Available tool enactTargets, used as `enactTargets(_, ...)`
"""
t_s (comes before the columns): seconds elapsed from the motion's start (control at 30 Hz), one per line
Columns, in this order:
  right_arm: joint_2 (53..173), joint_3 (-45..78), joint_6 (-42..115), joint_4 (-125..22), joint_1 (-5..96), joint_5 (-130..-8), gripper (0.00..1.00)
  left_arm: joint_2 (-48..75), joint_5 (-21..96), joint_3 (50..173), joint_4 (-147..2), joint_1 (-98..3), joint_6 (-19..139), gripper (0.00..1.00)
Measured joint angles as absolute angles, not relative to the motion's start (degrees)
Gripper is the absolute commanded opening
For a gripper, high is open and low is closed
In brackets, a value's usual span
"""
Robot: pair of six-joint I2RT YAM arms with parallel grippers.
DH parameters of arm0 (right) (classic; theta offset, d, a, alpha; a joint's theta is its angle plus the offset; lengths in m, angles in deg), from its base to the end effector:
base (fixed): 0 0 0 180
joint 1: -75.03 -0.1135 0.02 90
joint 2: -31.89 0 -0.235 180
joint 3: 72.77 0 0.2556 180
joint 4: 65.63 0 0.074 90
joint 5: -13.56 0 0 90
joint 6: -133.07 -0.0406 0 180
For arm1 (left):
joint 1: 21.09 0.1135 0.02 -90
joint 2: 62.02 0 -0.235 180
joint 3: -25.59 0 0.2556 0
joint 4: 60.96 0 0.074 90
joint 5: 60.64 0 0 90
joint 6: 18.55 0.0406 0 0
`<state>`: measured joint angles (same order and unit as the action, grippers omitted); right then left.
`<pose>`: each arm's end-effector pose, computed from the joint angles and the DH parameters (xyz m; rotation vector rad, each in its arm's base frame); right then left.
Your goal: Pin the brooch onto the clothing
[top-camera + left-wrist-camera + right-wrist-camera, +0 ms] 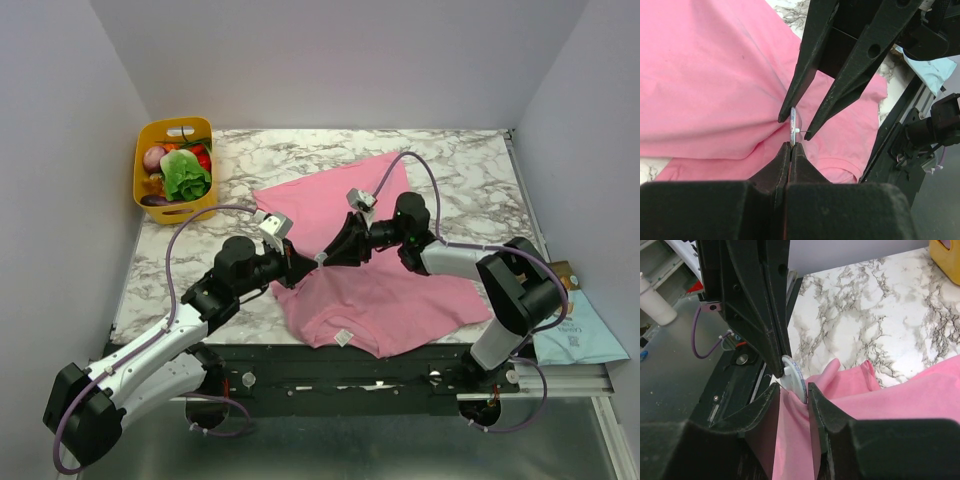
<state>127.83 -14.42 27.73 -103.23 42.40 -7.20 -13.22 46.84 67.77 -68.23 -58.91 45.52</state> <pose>0.2619 0.2127 0.1913 -1.2444 1.3219 1.5497 0.1730 -0.1498 0.2338 0.4288 1.8864 -1.0447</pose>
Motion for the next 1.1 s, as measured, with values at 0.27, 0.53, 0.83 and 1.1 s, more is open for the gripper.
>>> enactTargets(0.27,128.7,-13.3,28.7,-100.9,42.3,-6.9,0.31,-13.2,46.8,67.8,-68.5,-58.9,45.5,0.0)
enactTargets(0.53,128.8,-12.3,30.7,-97.2,42.1,-6.9,0.28,-12.5,47.1,68.0,-68.7,-58.7,45.5,0.0)
enactTargets(0.83,129.3,-10.5,33.1,-92.1,42.0,-7.0,0.26,-11.3,47.2,68.4,-69.1,-58.5,45.5,0.0)
enactTargets(1.1,129.7,-9.3,35.3,-87.8,41.6,-7.7,0.25,-10.5,47.2,68.5,-69.6,-58.3,45.4,0.0)
